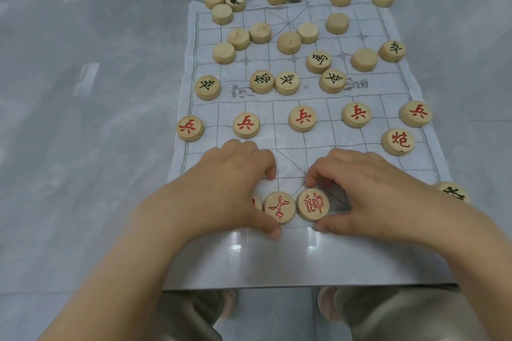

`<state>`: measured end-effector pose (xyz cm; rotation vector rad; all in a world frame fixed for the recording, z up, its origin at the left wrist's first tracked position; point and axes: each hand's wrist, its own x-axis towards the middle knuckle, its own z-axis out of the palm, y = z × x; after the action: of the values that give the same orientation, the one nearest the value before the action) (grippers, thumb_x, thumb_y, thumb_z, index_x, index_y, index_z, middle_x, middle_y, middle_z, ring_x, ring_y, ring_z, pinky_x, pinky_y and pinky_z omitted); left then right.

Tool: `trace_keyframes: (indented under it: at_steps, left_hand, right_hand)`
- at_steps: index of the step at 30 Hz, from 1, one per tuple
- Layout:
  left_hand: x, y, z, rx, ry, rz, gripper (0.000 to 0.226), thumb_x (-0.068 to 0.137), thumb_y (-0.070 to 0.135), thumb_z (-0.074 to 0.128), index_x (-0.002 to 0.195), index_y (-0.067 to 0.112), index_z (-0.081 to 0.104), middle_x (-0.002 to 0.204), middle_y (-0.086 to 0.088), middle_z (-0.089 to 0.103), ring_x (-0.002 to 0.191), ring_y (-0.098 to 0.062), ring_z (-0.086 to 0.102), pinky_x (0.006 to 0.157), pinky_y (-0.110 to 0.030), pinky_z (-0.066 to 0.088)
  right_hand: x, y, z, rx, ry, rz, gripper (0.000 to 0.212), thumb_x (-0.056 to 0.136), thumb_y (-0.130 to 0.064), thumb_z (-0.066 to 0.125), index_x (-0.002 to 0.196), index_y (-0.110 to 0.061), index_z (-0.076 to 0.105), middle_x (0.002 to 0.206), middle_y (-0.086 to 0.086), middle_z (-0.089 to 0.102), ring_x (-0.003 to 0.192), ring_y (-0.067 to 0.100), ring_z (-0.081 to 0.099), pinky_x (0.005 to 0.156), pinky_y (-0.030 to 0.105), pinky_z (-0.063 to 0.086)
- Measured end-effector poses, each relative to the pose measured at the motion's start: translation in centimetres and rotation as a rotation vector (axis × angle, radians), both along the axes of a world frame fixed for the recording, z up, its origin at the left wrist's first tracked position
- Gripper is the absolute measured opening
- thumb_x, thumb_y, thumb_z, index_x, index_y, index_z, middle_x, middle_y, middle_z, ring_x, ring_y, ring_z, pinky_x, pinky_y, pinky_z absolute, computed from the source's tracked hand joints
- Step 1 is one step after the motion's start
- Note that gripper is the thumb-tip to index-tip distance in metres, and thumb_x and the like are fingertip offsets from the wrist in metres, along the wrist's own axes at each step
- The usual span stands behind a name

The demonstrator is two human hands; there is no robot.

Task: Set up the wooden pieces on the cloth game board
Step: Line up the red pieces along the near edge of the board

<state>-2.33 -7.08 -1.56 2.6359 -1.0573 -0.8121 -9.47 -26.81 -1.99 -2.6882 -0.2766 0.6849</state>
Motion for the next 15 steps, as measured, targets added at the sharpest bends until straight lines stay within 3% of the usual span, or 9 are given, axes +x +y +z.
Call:
trace_keyframes:
  at_steps: [3, 7, 15]
  left_hand:
    - [1.2, 0.9, 0.8, -0.103, 0.042, 0.134, 0.043, 0.064, 0.061, 0.060, 0.098, 0.035, 0.051, 0.092, 0.016, 0.048, 0.088, -0.005, 0.044, 0.073, -0.020, 0.038]
    - [2.6, 2.1, 1.0, -0.110, -0.024, 0.220, 0.010, 0.087, 0.034, 0.054, 0.089, 0.027, 0.059, 0.077, 0.011, 0.054, 0.073, -0.005, 0.049, 0.059, -0.014, 0.035]
    - [2.6, 2.5, 0.9, -0.107, 0.031, 0.254, 0.009, 0.081, 0.036, 0.065, 0.083, 0.028, 0.063, 0.067, 0.011, 0.051, 0.063, -0.002, 0.048, 0.057, -0.015, 0.036]
  right_hand:
    - [0.0, 0.0, -0.1, 0.005, -0.010, 0.002, 0.040, 0.069, -0.056, 0.065, 0.098, -0.045, 0.039, 0.094, -0.021, 0.042, 0.090, 0.002, 0.042, 0.083, 0.023, 0.034]
    - [0.0, 0.0, -0.1, 0.009, -0.024, -0.002, 0.040, 0.068, -0.056, 0.064, 0.099, -0.043, 0.043, 0.094, -0.021, 0.043, 0.092, 0.003, 0.043, 0.084, 0.024, 0.035]
    - [0.2, 0.3, 0.1, 0.007, -0.008, -0.008, 0.045, 0.065, -0.061, 0.065, 0.100, -0.046, 0.040, 0.095, -0.022, 0.044, 0.092, 0.000, 0.044, 0.085, 0.023, 0.035]
